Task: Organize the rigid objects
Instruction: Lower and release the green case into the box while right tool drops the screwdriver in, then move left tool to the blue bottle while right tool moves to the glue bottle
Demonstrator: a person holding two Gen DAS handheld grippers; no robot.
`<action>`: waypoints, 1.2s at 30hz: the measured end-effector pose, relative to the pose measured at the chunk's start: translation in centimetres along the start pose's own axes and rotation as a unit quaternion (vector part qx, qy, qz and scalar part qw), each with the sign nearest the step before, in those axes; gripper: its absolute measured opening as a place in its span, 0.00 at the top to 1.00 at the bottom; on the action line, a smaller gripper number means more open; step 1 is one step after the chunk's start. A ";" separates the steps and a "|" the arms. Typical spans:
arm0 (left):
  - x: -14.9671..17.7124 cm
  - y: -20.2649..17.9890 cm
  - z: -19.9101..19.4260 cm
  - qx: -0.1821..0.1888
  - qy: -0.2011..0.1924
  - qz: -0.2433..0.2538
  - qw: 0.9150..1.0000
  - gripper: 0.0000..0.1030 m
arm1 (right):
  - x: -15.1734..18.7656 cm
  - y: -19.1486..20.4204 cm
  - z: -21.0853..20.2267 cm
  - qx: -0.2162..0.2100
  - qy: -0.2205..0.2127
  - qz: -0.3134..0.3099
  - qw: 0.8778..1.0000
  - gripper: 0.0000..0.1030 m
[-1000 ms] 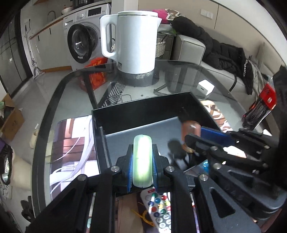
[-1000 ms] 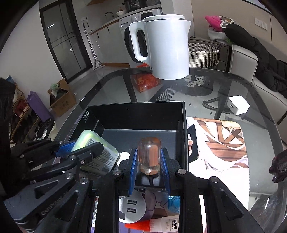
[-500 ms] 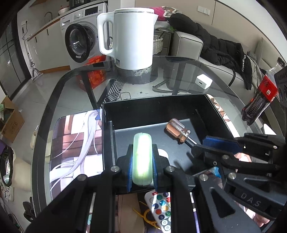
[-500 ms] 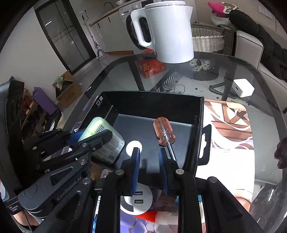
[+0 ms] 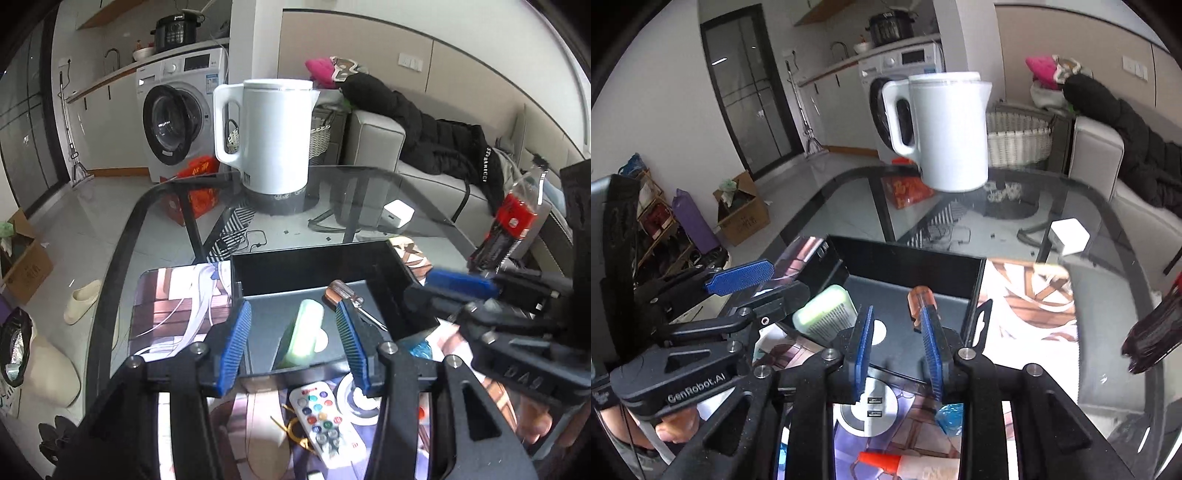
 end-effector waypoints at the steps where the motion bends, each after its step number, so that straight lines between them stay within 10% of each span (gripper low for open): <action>1: -0.1 0.0 -0.6 -0.002 -0.004 0.001 1.000 0.52 | -0.4 0.2 -1.0 -0.001 -0.014 -0.010 1.000 0.67; 5: -0.7 -0.2 -3.5 -0.010 -0.040 0.003 0.999 0.49 | -1.3 0.8 -4.6 -0.002 -0.055 -0.036 0.998 0.51; 9: -0.3 -0.6 -5.0 -0.026 -0.038 0.002 0.999 0.04 | -0.8 1.6 -6.3 -0.022 -0.035 -0.055 0.998 0.51; 36: 13.9 -4.1 -1.1 0.008 0.223 0.000 0.975 0.00 | 11.0 1.3 -0.7 -0.066 0.180 -0.127 0.973 0.51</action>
Point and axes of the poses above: each gripper's, at about its wrist camera, not at the fingertips, and z roughly the way its jaws point, y to its left, x to its underside, the point moved 9 cm from there along z, roughly the way its jaws point, and after that the axes turned 5 degrees about -y, right-handed, at the moved point
